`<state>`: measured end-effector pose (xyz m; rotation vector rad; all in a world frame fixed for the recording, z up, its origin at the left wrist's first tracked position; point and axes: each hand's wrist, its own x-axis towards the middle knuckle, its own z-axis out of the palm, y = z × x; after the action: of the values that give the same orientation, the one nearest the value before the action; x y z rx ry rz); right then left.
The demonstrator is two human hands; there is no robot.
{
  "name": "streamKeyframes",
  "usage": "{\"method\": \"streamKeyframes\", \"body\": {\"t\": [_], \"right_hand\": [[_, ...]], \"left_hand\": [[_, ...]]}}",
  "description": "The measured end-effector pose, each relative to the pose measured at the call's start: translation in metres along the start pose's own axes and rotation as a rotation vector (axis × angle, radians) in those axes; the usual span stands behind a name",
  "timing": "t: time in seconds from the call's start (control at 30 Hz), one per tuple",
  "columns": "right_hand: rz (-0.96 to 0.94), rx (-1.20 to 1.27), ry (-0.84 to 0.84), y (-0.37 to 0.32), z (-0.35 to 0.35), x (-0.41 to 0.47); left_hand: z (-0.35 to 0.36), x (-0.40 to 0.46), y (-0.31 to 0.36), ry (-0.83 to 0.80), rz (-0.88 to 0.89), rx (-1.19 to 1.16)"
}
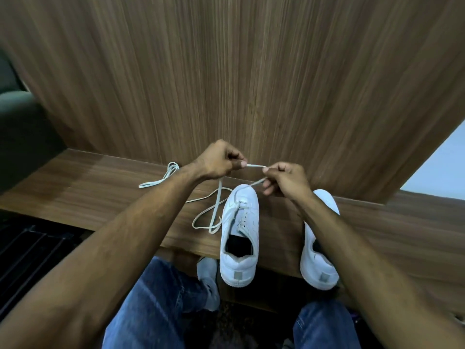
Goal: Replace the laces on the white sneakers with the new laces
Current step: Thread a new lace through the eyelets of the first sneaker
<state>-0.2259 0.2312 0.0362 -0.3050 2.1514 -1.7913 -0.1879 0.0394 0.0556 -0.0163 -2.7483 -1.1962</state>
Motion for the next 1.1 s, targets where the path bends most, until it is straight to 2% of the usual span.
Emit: {"method": "streamKeyframes", "body": {"t": [0.1,0.2,0.37,0.43,0.5,0.57,0.67,0.77,0.87,1.1], "right_hand": [[0.125,0.142,0.179,0.024,-0.022,0.003],[0.247,0.252,0.286,0.048,-0.041,0.008],[0.366,0.371,0.377,0.079,-0.045,0.012],[0.346,0.341,0.383,0.084,-0.037,0.012],[0.254,0.201,0.345,0.084,-0.024,0.010],[0.120,0.067,0.232,0.079,-0.008,0.007],[-0.025,-0.050,-0.023,0.069,0.017,0.003],[-0.087,-0.194,-0.124,0.060,0.032,0.003],[-0.079,-0.208,-0.056,0.058,0.028,0.007],[0.084,-0.183,0.249,0.072,-0.018,0.016]], "left_hand": [[-0.002,-0.013,-0.033,-0.022,-0.093,0.157],[-0.007,-0.022,-0.073,-0.022,-0.205,0.330],[-0.009,-0.033,-0.100,0.068,-0.349,0.326],[-0.008,-0.032,-0.099,0.133,-0.341,0.303],[-0.005,-0.029,-0.091,0.136,-0.280,0.263],[0.001,-0.026,-0.072,0.090,-0.186,0.203],[0.015,-0.021,-0.044,0.019,-0.039,0.209],[0.029,-0.016,-0.033,-0.016,-0.003,0.192],[0.031,-0.017,-0.037,-0.010,-0.050,0.185],[0.020,-0.032,-0.085,0.081,-0.268,0.088]]}}
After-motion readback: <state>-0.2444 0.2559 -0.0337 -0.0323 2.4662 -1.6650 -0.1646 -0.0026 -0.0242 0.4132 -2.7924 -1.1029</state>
